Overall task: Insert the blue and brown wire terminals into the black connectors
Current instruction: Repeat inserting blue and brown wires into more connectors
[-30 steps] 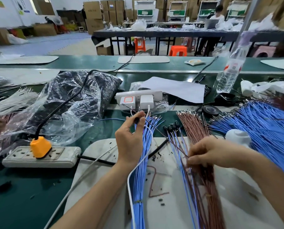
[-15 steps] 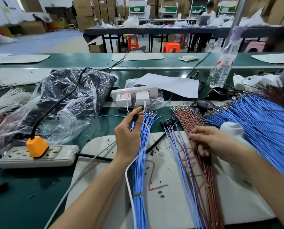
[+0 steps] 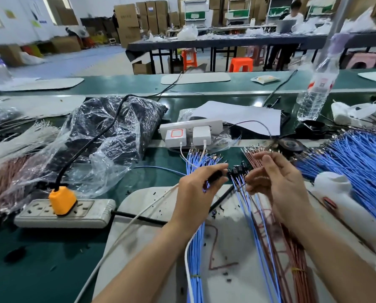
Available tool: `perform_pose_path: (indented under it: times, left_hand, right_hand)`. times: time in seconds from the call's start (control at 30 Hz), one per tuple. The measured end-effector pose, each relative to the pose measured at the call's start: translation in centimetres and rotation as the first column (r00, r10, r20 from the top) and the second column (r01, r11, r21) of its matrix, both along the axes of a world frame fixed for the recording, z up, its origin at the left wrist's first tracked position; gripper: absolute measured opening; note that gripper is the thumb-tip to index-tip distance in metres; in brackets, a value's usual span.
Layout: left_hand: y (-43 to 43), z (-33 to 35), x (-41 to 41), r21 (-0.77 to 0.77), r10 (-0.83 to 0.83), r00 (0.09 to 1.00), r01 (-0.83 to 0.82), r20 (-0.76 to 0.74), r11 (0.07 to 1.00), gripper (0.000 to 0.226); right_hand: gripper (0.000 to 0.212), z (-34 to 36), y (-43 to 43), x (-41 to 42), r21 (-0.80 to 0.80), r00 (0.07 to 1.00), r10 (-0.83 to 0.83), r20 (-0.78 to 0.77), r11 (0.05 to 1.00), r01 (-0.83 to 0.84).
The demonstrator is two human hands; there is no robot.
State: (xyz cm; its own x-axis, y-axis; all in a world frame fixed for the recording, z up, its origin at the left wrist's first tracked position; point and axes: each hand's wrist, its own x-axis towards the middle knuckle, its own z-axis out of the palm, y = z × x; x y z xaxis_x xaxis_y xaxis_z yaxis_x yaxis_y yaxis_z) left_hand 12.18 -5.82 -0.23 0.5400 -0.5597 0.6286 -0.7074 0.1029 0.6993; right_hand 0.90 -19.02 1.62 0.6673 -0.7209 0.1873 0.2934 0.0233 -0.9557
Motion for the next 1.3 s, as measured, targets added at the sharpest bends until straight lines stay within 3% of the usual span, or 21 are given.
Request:
perform_pose_path:
  times: [0.2,0.43,0.63,0.93,1.3]
  left_hand:
    - [-0.2,-0.2,0.3,0.061,-0.032,0.996,0.026,0.085,0.998,0.042]
    - [-0.2,-0.4,0.4,0.056,-0.059,0.994,0.054,0.094,0.997,0.026]
    - [-0.2,-0.3,0.4,0.082,-0.134,0.987,0.126,0.089,0.989,0.021]
    - [-0.2,-0.5,0.5,0.102,-0.162,0.983,0.154,0.082,0.983,0.021]
    - [-0.1,-0.4,0.2,0.157,-0.199,0.947,0.163,0.253,0.974,0.024]
  right_hand:
    - [0.024,-0.1,-0.4,-1.0,-0.113,0.989,-0.079,0.127,0.989,0.094]
    - [0.014,1.3,2.6,-1.7,-0.360,0.974,-0.098,0.206,0.917,0.169]
    - [0.013,1.0,3.9,-1.5,-0.406,0.969,-0.057,0.242,0.901,0.154]
    - [0.013,0.7,4.1,-1.5,-0.451,0.967,-0.012,0.254,0.883,0.130]
    - [0.015,-0.1,3.7,-1.0,-0.632,0.987,-0.091,0.133,0.759,0.155]
